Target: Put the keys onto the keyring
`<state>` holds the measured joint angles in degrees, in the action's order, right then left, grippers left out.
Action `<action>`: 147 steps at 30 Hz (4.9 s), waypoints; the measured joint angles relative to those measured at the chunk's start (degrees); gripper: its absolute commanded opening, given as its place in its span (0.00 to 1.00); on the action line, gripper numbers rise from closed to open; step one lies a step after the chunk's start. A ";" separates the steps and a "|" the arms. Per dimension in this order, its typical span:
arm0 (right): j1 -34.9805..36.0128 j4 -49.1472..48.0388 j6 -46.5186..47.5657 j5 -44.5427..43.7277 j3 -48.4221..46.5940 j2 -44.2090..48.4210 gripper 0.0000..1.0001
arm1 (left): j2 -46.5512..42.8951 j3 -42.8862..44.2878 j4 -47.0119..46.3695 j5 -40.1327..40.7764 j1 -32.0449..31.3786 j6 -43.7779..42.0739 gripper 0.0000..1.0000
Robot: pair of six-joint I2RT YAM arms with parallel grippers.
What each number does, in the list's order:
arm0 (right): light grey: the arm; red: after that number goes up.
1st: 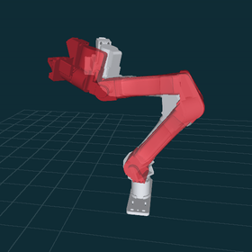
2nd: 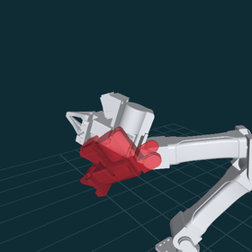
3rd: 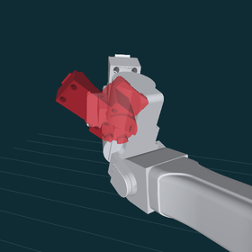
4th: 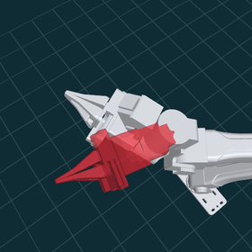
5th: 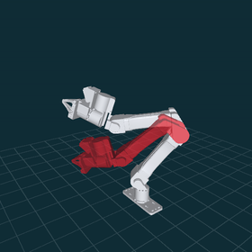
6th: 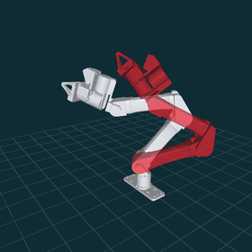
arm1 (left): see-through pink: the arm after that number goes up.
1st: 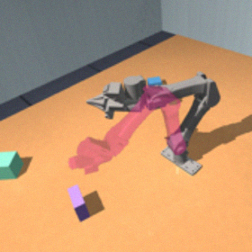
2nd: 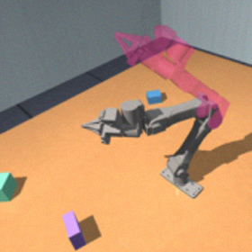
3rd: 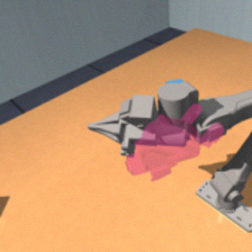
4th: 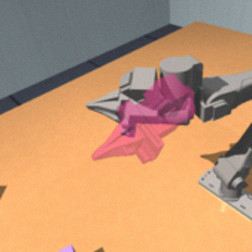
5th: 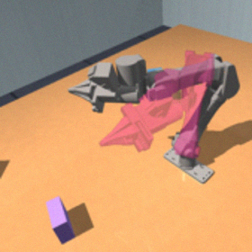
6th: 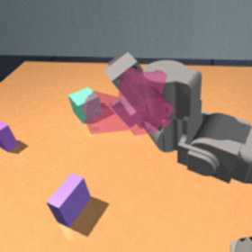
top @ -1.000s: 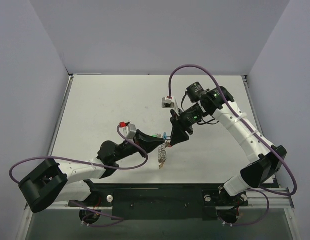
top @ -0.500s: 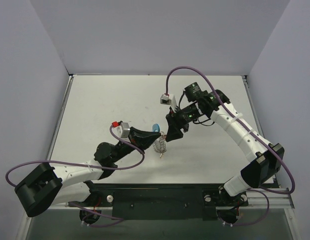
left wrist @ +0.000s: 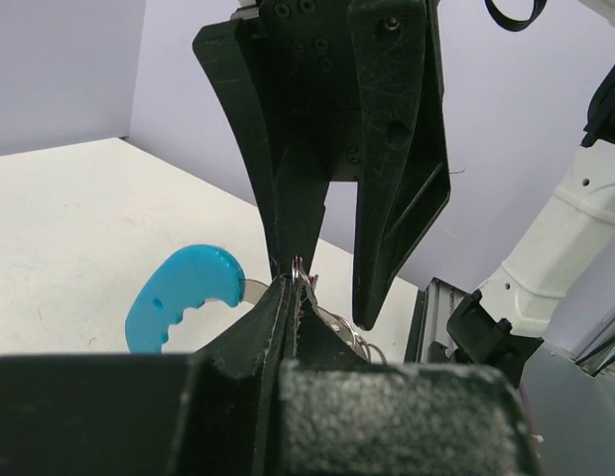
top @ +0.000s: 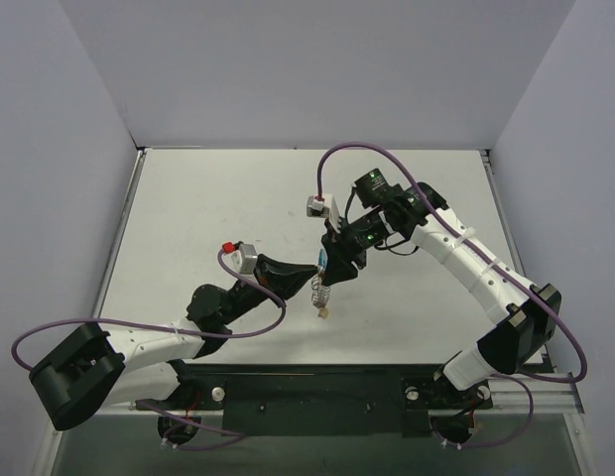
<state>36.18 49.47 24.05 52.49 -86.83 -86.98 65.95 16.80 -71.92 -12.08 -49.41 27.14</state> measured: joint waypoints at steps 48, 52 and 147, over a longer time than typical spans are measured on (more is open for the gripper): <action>2.78 0.52 7.56 -1.42 1.09 -0.59 0.00 | -0.81 -1.38 0.09 -2.60 2.67 7.96 0.00; 2.89 -0.61 7.48 -0.94 2.23 -0.87 0.00 | -0.92 -1.40 0.42 -3.45 3.37 8.55 0.00; 4.79 24.72 27.71 -12.17 -19.91 -12.31 0.00 | -6.69 16.65 46.66 -13.33 0.09 -21.00 0.35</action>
<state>40.97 74.19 51.77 40.32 -106.74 -99.29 59.27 33.45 -25.26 -25.41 -49.32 6.13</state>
